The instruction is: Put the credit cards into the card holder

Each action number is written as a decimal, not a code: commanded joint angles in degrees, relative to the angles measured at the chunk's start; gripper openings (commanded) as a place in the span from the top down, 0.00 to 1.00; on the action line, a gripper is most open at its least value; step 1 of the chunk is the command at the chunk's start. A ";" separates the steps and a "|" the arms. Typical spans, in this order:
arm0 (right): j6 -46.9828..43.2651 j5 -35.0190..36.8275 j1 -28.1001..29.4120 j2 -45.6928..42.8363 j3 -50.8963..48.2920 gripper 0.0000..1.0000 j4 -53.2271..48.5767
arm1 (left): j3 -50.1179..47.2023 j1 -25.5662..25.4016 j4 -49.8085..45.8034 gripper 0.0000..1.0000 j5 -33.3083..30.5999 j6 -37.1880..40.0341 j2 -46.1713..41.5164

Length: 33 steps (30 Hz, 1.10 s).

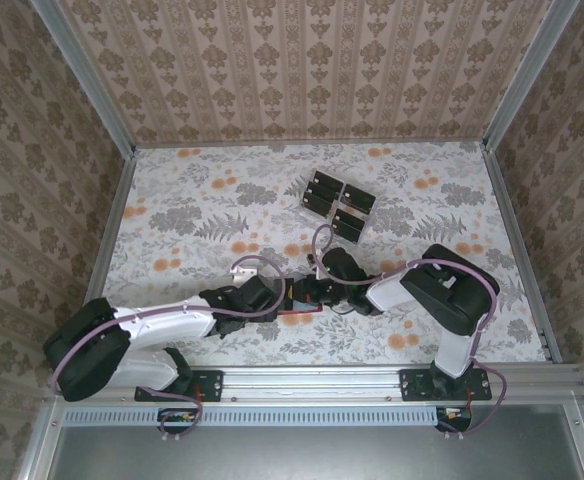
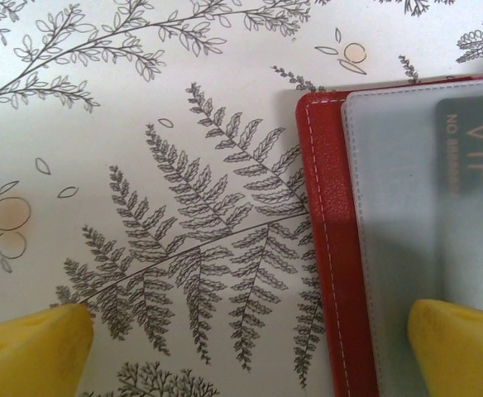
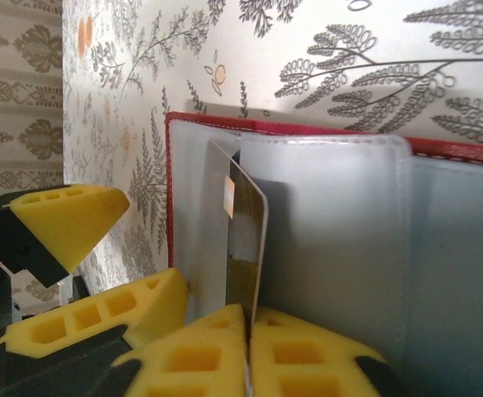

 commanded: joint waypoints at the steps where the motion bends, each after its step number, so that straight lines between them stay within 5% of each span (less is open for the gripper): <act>1: -3.69 1.93 0.59 -2.45 0.68 0.72 -13.74 | 1.59 1.74 -4.67 0.00 0.25 0.86 -2.55; 5: -7.53 4.36 0.59 -7.21 3.24 0.55 -23.41 | 2.82 5.28 -6.32 0.00 1.68 2.10 -5.34; 10: -10.71 7.34 0.60 -10.62 6.24 0.51 -32.17 | 3.40 8.91 -8.24 0.00 2.58 3.81 -6.70; 33: -11.87 6.22 1.62 -0.98 14.79 0.77 -33.59 | 2.57 11.31 -6.55 0.00 4.64 2.79 2.51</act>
